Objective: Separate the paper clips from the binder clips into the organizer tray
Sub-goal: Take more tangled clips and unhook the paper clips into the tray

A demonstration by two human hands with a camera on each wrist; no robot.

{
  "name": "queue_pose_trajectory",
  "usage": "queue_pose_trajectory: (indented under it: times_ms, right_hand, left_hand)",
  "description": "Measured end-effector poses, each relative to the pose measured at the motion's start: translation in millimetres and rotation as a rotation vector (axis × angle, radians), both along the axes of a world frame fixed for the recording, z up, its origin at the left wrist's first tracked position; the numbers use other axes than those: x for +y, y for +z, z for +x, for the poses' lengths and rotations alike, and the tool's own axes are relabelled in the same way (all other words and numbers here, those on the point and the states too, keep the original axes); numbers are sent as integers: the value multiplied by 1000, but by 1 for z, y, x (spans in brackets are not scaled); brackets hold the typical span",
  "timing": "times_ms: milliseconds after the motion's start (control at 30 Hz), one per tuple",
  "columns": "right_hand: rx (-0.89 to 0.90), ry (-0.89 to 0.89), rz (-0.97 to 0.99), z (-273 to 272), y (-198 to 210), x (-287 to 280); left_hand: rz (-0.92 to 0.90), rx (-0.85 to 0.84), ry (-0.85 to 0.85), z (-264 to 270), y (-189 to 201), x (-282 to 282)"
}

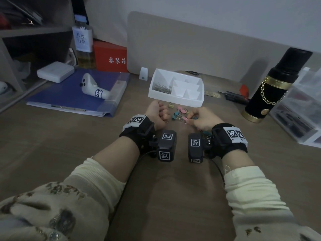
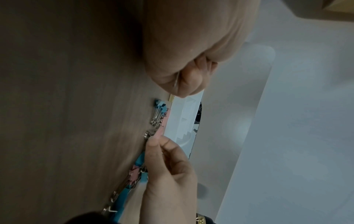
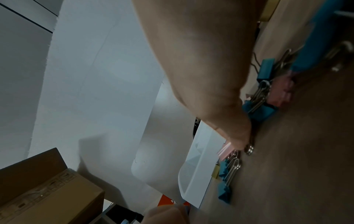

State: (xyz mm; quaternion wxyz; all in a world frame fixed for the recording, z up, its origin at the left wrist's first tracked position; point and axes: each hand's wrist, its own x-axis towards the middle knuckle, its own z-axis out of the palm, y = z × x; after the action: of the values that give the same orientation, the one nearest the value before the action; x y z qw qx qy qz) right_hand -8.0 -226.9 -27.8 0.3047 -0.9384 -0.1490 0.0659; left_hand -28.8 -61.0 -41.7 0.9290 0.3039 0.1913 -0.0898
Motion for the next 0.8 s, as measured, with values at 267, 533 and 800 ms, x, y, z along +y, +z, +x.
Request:
queue_pose_trajectory:
  times_ms: [267,533,800]
  right_hand:
    - [-111,-187,-18,10,5,-12]
    - [92,-217,-119,7,2,-17]
    - [-38,-318,-105,7,6,-21]
  left_hand:
    - [-10,8,-7,2,0,1]
    - [-18,8,-15,2,-2,1]
    - [-12,0,-14,2,-2,1]
